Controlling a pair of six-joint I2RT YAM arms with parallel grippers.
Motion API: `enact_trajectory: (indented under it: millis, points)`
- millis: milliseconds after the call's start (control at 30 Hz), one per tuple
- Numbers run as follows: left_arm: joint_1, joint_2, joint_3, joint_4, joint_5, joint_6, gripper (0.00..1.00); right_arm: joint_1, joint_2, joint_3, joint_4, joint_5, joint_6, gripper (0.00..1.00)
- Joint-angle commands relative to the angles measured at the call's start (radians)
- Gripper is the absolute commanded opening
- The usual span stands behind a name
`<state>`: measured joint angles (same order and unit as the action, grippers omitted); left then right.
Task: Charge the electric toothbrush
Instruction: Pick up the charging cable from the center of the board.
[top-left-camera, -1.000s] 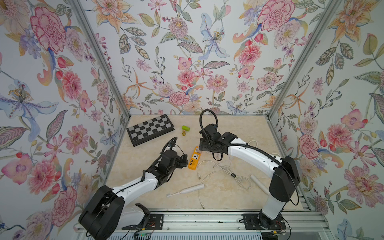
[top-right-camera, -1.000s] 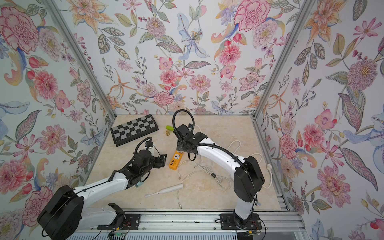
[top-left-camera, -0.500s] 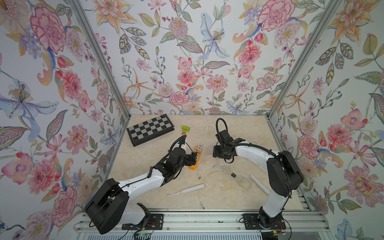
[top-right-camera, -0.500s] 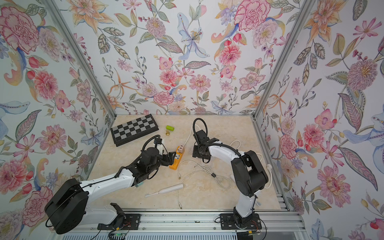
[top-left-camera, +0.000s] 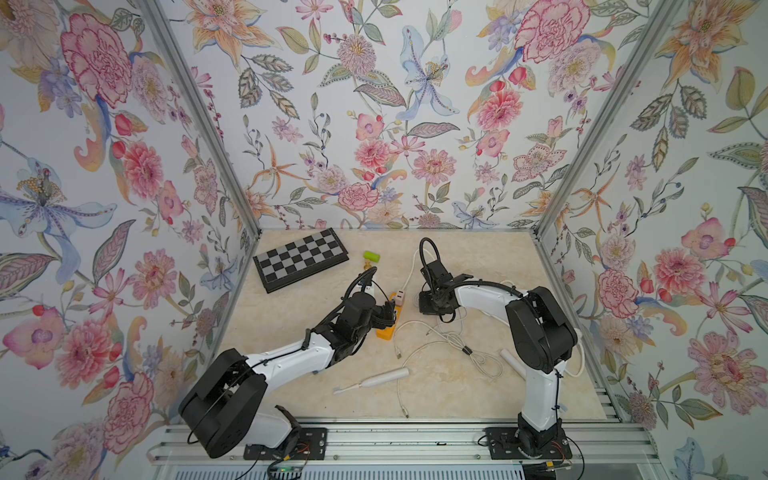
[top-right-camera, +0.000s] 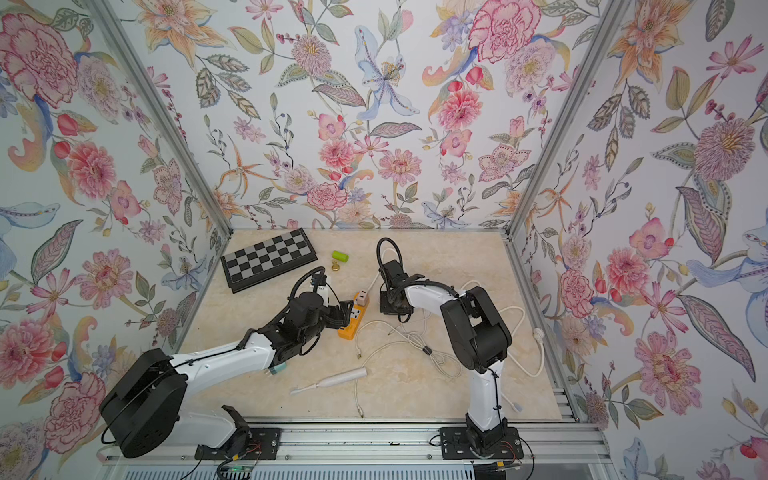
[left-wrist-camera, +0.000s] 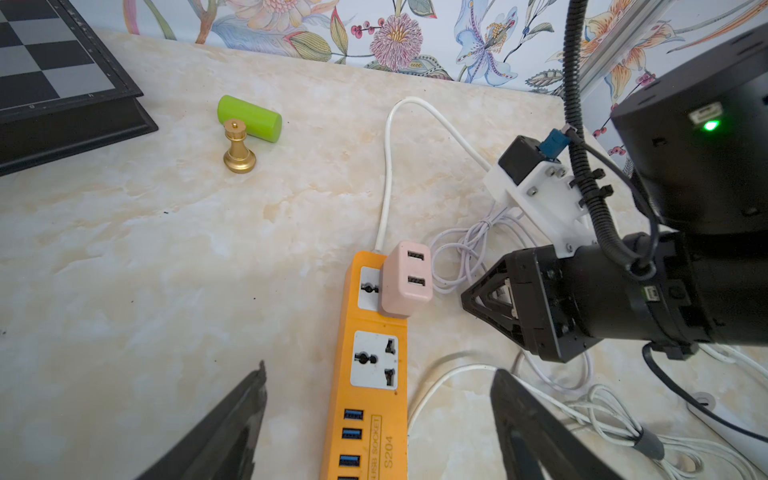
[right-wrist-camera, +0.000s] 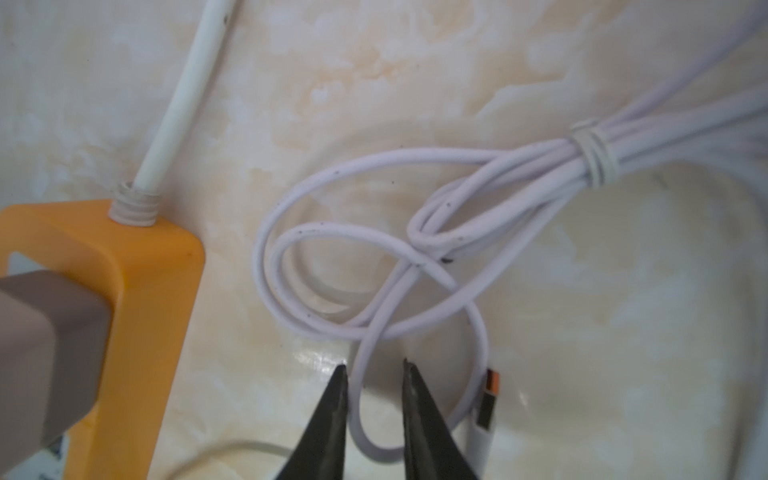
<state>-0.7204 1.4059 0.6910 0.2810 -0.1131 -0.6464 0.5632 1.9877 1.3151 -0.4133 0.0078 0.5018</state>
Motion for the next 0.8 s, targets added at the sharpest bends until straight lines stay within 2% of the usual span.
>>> enact_trajectory:
  millis: [0, 67, 167, 333, 600, 767]
  points:
    - [-0.011, 0.019, 0.042, -0.023, -0.034, 0.003, 0.85, 0.006, 0.014, 0.037, 0.008, 0.009, -0.024, 0.16]
    - [-0.011, 0.021, 0.050, -0.032, -0.038, 0.012, 0.85, 0.003, 0.002, 0.048, 0.011, 0.006, -0.030, 0.07]
    - [-0.010, 0.018, 0.063, -0.049, -0.053, 0.032, 0.86, -0.015, -0.041, 0.047, 0.021, -0.031, -0.033, 0.00]
    - [-0.009, -0.006, 0.084, -0.062, -0.088, 0.089, 0.86, -0.071, -0.176, 0.004, 0.074, -0.115, -0.017, 0.00]
    - [0.003, -0.025, 0.158, -0.100, -0.105, 0.228, 0.86, -0.204, -0.381, -0.076, 0.149, -0.385, 0.118, 0.00]
    - [0.004, -0.020, 0.198, -0.102, -0.080, 0.312, 0.85, -0.286, -0.477, -0.062, 0.177, -0.547, 0.201, 0.00]
